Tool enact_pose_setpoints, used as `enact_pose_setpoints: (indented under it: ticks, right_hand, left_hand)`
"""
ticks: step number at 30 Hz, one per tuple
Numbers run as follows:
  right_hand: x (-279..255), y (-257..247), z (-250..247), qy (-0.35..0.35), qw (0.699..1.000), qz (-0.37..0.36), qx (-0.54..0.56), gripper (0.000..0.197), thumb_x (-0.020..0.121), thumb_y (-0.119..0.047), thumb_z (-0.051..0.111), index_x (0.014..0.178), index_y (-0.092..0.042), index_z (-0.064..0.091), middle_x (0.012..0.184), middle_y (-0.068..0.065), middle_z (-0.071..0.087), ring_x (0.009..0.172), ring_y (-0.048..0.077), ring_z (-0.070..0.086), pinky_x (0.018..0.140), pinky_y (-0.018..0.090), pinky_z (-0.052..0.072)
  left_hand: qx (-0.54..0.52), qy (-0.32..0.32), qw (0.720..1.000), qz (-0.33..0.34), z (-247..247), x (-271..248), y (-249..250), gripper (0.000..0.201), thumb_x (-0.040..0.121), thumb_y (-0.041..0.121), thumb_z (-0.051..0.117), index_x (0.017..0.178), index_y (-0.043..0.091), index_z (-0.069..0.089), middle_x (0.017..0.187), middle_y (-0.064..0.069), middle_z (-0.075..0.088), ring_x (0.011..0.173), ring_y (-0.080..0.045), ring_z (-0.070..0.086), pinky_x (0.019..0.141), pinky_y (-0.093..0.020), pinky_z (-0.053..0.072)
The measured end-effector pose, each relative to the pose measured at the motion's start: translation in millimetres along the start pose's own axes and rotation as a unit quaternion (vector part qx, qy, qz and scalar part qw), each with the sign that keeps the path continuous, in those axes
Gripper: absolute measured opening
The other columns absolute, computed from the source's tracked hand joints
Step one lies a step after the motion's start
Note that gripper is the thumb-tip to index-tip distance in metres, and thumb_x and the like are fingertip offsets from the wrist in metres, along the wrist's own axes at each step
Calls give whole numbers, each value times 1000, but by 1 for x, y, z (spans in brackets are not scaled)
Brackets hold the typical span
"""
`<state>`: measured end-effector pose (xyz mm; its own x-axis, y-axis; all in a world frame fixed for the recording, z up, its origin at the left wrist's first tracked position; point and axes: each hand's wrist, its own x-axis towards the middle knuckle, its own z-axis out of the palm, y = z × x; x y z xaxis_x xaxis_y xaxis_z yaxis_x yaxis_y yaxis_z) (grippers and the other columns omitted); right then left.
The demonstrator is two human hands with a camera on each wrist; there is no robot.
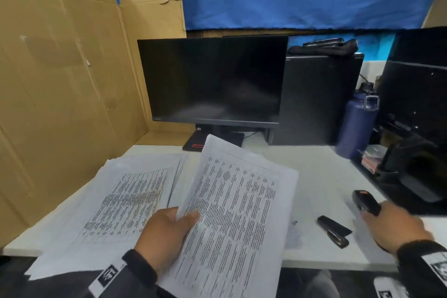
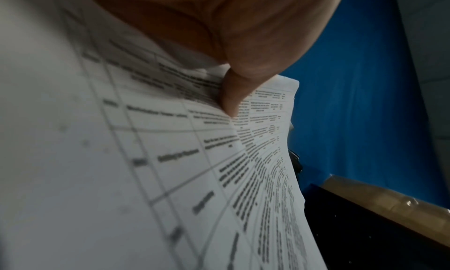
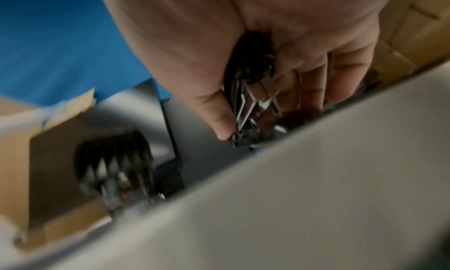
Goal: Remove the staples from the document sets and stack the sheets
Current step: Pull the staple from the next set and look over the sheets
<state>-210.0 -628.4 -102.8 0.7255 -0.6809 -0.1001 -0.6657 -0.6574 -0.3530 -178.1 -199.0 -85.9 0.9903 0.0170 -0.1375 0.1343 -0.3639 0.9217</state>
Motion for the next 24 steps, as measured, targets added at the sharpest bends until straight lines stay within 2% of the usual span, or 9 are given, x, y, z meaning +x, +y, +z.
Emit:
enact_pose_setpoints:
  ticks: [1, 3, 6, 8, 11, 14, 17, 19, 24]
  right_hand:
    - [-6, -6, -8, 17, 996, -16, 85, 49, 91, -49, 52, 122, -10, 55, 109, 18, 65, 104, 39, 60, 94, 47, 47]
    - [-20, -20, -26, 42, 958, -56, 277, 33, 95, -35, 60, 120, -15, 53, 105, 16, 68, 99, 39, 64, 94, 50, 49]
    - [-49, -52, -40, 35, 835, -102, 540, 33, 92, -26, 67, 121, -22, 52, 104, 9, 70, 95, 30, 69, 88, 53, 55]
    - [-70, -74, -45, 46, 763, -108, 636, 39, 89, -44, 65, 121, -24, 58, 109, 4, 68, 98, 24, 66, 88, 47, 53]
    - [-98, -103, -46, 30, 687, -98, 720, 33, 86, -65, 55, 81, -39, 74, 87, -9, 69, 88, 18, 64, 86, 45, 52]
    - [-110, -122, -37, 17, 659, -125, 741, 34, 89, -60, 54, 91, -30, 69, 91, -3, 69, 96, 26, 67, 99, 50, 51]
    - [-116, -131, -26, 28, 642, -151, 751, 19, 89, -49, 55, 96, -34, 66, 100, 2, 72, 106, 29, 67, 104, 54, 47]
    - [-118, -134, -19, 16, 634, -149, 758, 13, 86, -43, 55, 91, -38, 66, 96, 2, 74, 103, 30, 69, 102, 56, 48]
    - [-125, -141, -16, 11, 623, -158, 766, 20, 85, -38, 53, 101, -26, 58, 85, -1, 74, 94, 27, 72, 92, 50, 55]
  left_hand:
    - [7, 6, 1000, 6, 2, 0, -1, 44, 94, 36, 72, 79, -5, 67, 71, -25, 69, 61, -34, 66, 72, -47, 62]
    - [50, 28, 998, 29, 8, -4, 0, 42, 95, 37, 70, 64, 13, 54, 54, -5, 52, 50, -20, 50, 56, -28, 46]
    - [121, 35, 989, 79, 17, -11, 0, 46, 95, 43, 67, 61, 17, 49, 50, 5, 44, 49, -14, 41, 56, -29, 35]
    - [163, 27, 980, 110, 24, -18, 2, 48, 96, 45, 64, 60, 17, 48, 47, 7, 44, 47, -11, 40, 54, -29, 34]
    - [202, 15, 970, 136, 32, -26, 6, 46, 96, 46, 62, 59, 22, 49, 46, 11, 48, 48, -11, 43, 54, -30, 36]
    - [226, -6, 965, 130, 39, -32, 8, 40, 96, 47, 60, 59, 34, 54, 47, 13, 50, 51, -11, 45, 55, -30, 38]
    - [227, 7, 966, 125, 44, -34, 9, 49, 96, 47, 62, 56, 22, 46, 48, 8, 49, 50, -11, 44, 56, -30, 38]
    - [220, 10, 967, 126, 45, -32, 8, 50, 96, 46, 63, 56, 20, 45, 48, 7, 49, 50, -11, 45, 56, -31, 38]
    - [212, -12, 968, 136, 45, -31, 7, 45, 96, 47, 62, 59, 25, 49, 48, 8, 48, 47, -8, 42, 54, -30, 36]
